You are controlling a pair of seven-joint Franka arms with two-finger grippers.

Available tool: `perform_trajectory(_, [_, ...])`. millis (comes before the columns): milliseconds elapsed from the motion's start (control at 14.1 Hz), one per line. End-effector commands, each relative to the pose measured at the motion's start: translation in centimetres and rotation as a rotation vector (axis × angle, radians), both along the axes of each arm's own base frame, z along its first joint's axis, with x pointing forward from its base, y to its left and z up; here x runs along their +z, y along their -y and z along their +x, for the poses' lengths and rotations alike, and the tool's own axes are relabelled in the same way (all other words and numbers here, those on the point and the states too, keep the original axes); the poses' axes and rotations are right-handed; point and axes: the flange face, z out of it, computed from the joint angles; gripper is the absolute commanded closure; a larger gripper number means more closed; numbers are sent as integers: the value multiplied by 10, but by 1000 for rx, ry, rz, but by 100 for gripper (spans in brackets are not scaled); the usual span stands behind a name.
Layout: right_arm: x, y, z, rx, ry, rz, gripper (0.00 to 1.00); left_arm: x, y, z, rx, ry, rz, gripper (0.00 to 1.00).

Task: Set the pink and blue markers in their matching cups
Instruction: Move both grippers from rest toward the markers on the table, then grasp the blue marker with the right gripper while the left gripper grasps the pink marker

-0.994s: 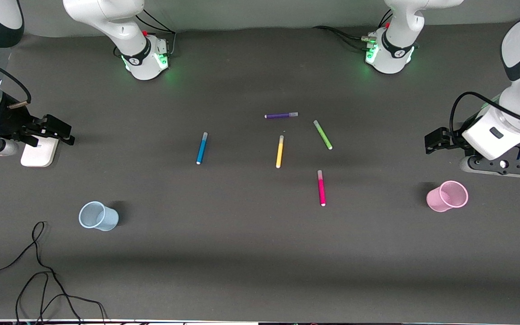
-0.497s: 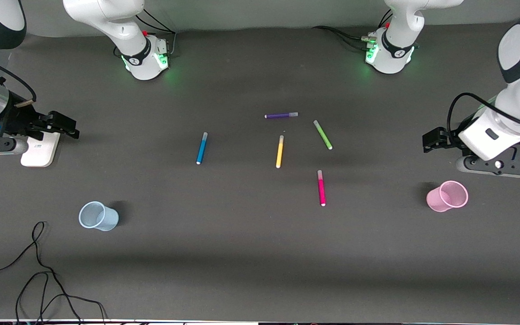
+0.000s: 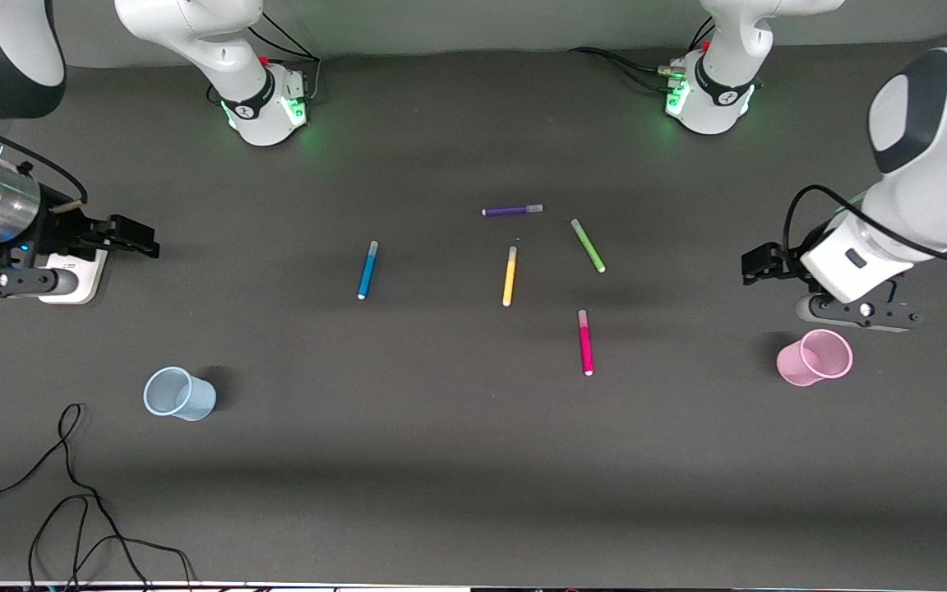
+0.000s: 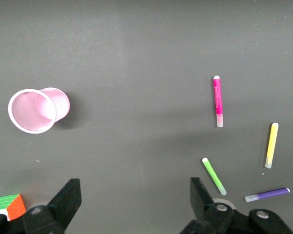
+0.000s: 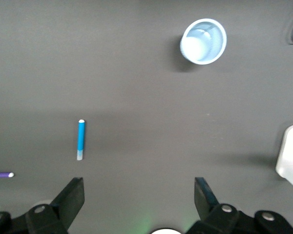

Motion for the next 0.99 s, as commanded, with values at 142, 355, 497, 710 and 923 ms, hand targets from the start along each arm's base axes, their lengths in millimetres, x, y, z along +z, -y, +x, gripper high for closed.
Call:
perform_trajectory(142, [-32,-18,14,-23,-75,89,0,-29,75,-10,108,20,1,1])
perform_trajectory(355, [-55,-23,16,-27,-127,106,0,-67,126,-6,154,33,-7,1])
perform_trajectory(497, [-73,-27,22,-63,-163,139,0,-108,154,-6,166,34,-9,1])
perform_trajectory(710, [-101,-56,28,-74,-205,136,0,-193,186,-20,175,96,-44,1])
perform_trajectory(923, [-150,-90,30,-93,-289,93,0,-262,213,-32,185,114,-63,1])
